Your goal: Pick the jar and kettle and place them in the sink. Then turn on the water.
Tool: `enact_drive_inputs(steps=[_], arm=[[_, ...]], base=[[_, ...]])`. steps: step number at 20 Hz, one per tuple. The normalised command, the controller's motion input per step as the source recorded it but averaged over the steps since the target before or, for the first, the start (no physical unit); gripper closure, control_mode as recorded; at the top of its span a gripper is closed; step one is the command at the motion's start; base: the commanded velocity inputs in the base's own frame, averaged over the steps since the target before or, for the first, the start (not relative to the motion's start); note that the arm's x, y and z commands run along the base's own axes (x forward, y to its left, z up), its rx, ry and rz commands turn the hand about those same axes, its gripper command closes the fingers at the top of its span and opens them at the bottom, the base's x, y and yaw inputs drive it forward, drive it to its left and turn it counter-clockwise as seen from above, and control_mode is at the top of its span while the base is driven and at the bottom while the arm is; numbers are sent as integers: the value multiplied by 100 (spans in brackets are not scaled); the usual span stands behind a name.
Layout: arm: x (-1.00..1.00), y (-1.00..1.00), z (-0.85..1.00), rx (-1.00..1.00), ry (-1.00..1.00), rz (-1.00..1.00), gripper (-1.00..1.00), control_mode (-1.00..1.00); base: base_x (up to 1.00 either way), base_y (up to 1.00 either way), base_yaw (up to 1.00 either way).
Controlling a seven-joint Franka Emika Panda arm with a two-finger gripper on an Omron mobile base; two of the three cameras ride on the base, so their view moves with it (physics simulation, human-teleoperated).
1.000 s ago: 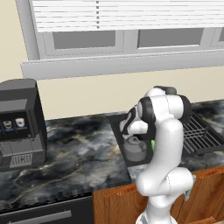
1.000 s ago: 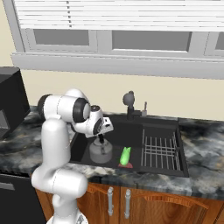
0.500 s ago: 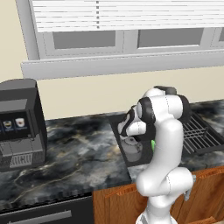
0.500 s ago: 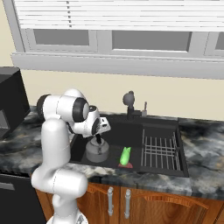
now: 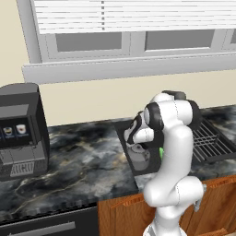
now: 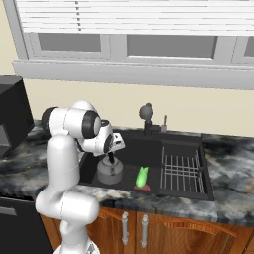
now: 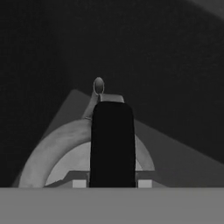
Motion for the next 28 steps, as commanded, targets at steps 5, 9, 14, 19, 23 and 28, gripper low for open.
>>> enact_drive_inputs(steps=[5,9,14,19,23,28], arm=[[0,0,0,0,0,0,-100,-100],[0,0,21,0,0,0,-100,-100],[-3,-2,39,0,0,0,-100,-100],[-8,-4,45,0,0,0,-100,-100],[-28,-5,50,0,0,0,-100,-100],[-64,-19,43,3,0,-2,-100,-100]], base=[[0,0,0],[0,0,0],[0,0,0],[0,0,0],[0,0,0],[0,0,0]])
